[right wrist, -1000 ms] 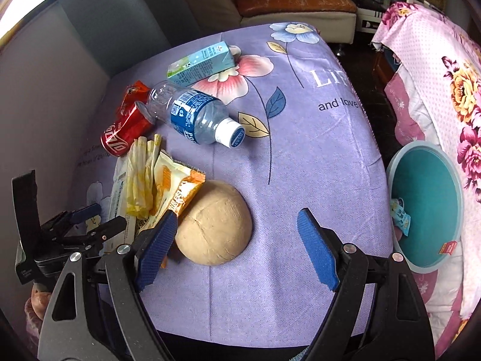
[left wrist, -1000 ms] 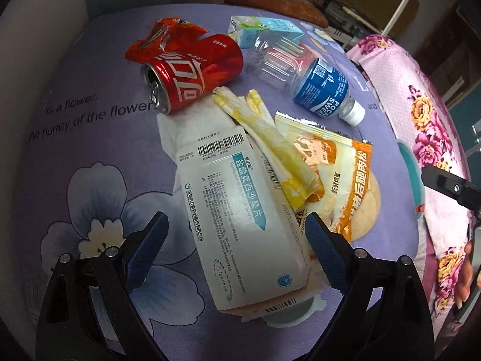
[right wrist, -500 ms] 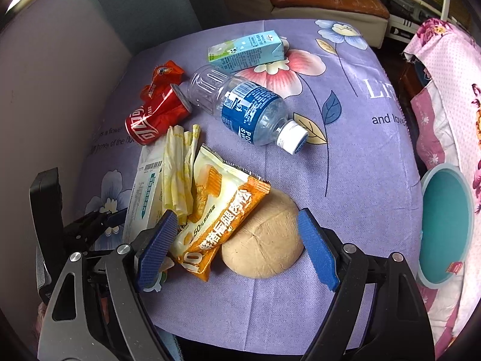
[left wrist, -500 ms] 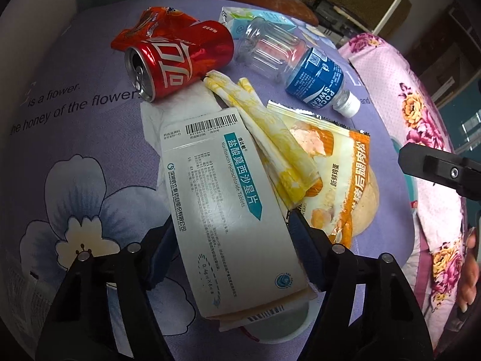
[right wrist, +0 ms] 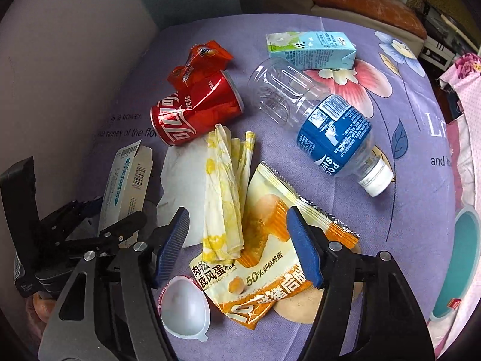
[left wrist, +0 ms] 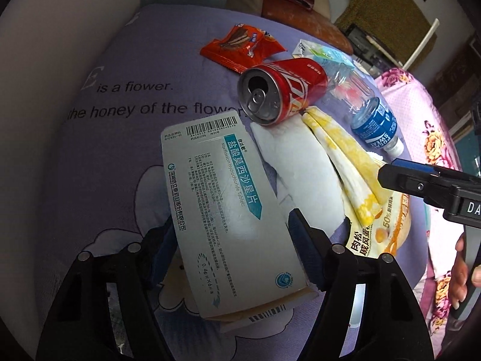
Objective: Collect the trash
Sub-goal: 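Grasp the white medicine box with left tool while right grasps yellow gloves, then lift the medicine box and yellow gloves toward the wastebasket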
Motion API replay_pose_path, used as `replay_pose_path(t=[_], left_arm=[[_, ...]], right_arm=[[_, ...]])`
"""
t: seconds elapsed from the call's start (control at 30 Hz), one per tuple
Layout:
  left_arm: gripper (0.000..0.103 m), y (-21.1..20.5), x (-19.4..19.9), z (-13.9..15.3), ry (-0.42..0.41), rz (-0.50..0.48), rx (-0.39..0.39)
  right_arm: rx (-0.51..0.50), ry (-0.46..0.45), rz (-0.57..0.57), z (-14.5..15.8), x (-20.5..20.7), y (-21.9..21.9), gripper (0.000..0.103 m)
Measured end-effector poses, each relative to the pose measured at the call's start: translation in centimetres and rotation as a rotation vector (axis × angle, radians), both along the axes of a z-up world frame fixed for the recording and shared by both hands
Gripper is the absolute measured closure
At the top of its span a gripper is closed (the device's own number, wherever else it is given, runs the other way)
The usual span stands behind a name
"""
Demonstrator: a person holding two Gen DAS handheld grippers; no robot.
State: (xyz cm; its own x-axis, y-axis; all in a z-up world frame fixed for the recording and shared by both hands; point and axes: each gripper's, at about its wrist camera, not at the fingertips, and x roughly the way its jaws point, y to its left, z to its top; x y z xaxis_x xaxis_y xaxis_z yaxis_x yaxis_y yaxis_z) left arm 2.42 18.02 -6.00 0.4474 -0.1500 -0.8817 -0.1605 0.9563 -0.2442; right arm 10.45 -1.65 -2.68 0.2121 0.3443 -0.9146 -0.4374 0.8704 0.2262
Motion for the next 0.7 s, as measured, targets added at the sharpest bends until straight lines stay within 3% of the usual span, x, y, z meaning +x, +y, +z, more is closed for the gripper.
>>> replay_pose_path(t=[0.27,0.37,0.47,0.53,0.57,0.7], left_arm=[[0.027,0.5,-0.1,-0.4,-0.014,-0.009,0.021],[0.026,0.1,-0.1,-0.4,-0.014,-0.011,0.035],[0.026,-0.2,-0.1,-0.5,-0.015,-0.007,0.052],[0.028,-0.5,-0.2,-0.5,-0.017,0.0,0.071],[0.036,-0.7,-0.2,-0.5,-0.017,0.01,0.098],[0.038,-0.9,-0.2,-0.3,-0.018,0.033,0.097]], right_arm=[[-0.058,0.0,0.041,-2.3,1.0,3.0,0.046],[-0.066,-0.003,0.041,-2.7,1.3,3.3,0.057],[-0.064,0.002,0.039,-3.0,1.3,3.0,0.091],[-0.055,-0.004,0.029,-2.9,1.1,2.7,0.093],[-0.051,-0.012,0.026,-2.8,0.9,2.3,0.095],[-0.01,-0.016,0.004,-1.9,0.5,0.6,0.095]])
